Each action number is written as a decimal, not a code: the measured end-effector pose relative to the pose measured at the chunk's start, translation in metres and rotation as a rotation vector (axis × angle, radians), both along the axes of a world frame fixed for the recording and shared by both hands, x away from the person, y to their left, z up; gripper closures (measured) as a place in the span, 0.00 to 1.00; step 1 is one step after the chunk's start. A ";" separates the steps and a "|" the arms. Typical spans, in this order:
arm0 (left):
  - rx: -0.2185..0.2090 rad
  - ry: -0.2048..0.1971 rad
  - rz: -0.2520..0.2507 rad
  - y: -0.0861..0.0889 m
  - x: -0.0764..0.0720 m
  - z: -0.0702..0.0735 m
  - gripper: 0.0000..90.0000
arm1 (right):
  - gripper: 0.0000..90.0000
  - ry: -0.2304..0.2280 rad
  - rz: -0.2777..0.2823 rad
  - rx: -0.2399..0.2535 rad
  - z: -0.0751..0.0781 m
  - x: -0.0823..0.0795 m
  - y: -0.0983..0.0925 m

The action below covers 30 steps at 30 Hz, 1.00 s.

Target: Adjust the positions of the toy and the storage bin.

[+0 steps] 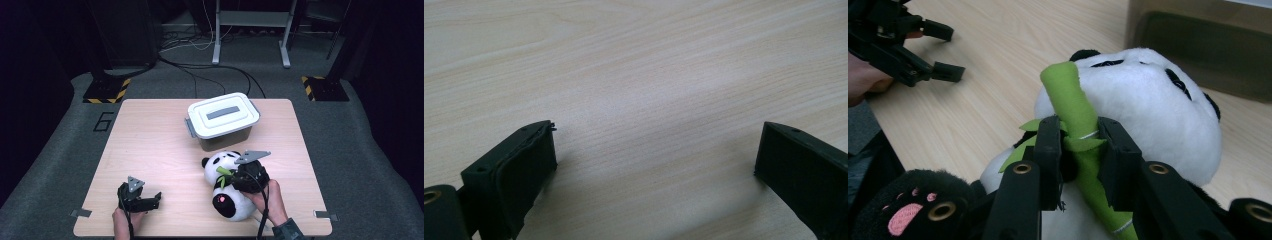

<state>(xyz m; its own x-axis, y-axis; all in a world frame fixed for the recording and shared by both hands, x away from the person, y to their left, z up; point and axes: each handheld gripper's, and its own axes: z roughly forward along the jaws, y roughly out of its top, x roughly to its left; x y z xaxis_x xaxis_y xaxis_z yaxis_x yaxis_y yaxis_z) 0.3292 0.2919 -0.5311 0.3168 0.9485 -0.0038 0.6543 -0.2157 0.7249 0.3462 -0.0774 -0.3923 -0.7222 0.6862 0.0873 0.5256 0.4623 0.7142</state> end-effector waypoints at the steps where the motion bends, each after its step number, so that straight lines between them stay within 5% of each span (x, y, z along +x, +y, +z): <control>1: 0.000 0.000 0.000 0.000 0.000 0.000 0.03 | 0.80 0.001 0.025 0.004 -0.001 0.000 0.007; 30: 0.000 0.000 0.000 0.000 0.000 0.000 0.03 | 0.80 -0.038 0.269 -0.034 0.000 0.031 0.120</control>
<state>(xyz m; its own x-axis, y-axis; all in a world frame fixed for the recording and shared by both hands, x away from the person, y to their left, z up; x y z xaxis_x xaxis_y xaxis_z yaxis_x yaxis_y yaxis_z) 0.3291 0.2918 -0.5311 0.3172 0.9484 -0.0039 0.6545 -0.2159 0.7246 0.3773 0.0423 -0.3923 -0.8811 0.4715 0.0367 0.3539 0.6060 0.7124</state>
